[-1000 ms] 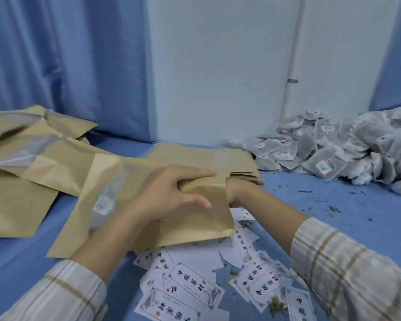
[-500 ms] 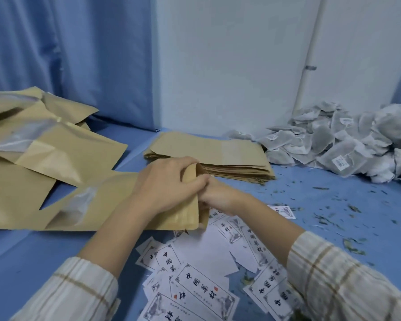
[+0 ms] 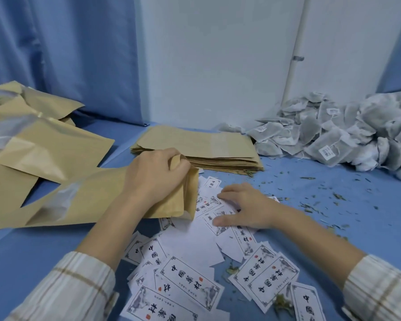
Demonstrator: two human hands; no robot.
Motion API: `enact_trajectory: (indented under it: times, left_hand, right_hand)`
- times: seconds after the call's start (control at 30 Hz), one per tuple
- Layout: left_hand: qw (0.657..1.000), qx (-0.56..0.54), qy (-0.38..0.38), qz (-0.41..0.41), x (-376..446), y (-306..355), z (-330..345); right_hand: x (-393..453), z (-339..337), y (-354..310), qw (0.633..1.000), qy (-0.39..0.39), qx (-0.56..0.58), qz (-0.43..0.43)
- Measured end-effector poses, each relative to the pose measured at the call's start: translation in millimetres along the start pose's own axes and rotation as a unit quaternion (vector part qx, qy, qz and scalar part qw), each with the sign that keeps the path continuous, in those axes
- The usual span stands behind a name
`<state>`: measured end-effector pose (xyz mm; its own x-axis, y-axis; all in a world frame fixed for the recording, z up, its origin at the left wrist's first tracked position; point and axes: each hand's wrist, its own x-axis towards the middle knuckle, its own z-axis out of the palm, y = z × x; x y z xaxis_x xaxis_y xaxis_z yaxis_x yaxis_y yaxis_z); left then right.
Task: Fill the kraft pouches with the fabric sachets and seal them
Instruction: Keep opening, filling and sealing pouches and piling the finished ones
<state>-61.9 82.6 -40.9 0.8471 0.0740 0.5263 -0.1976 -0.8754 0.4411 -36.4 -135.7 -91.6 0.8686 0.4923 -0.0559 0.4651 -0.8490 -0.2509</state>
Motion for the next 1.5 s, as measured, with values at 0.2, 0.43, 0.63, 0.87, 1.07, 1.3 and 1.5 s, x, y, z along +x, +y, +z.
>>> enact_trajectory:
  times: [0.2, 0.43, 0.63, 0.87, 1.07, 1.3, 1.5]
  left_hand:
    - [1.000, -0.014, 0.008, 0.009, -1, -3, -1]
    - [0.999, -0.042, 0.019, -0.004, 1, -1, -10]
    - [0.999, -0.047, 0.024, 0.002, 3, -3, -13]
    - [0.999, -0.047, 0.019, -0.004, 3, -2, -13]
    - [0.999, -0.043, 0.023, -0.003, 2, 0, -12]
    - [0.995, -0.090, 0.017, 0.028, -2, 11, -10]
    - [0.988, -0.109, -0.051, 0.092, -11, 30, -3]
  right_hand:
    - [3, -1, -1, 0.991, 0.091, 0.089, 0.038]
    - [5, -15, 3, 0.948, 0.087, 0.287, 0.103]
    - [1, -12, 9, 0.900, 0.205, 0.358, 0.142]
    - [-6, -24, 8, 0.894, 0.225, 0.335, 0.194]
    - [-18, -46, -2, 0.853, 0.148, 0.484, 0.124]
    - [7, -34, -72, 0.855, 0.003, 0.518, -0.013]
    - [29, -26, -104, 0.835, 0.084, 0.543, 0.015]
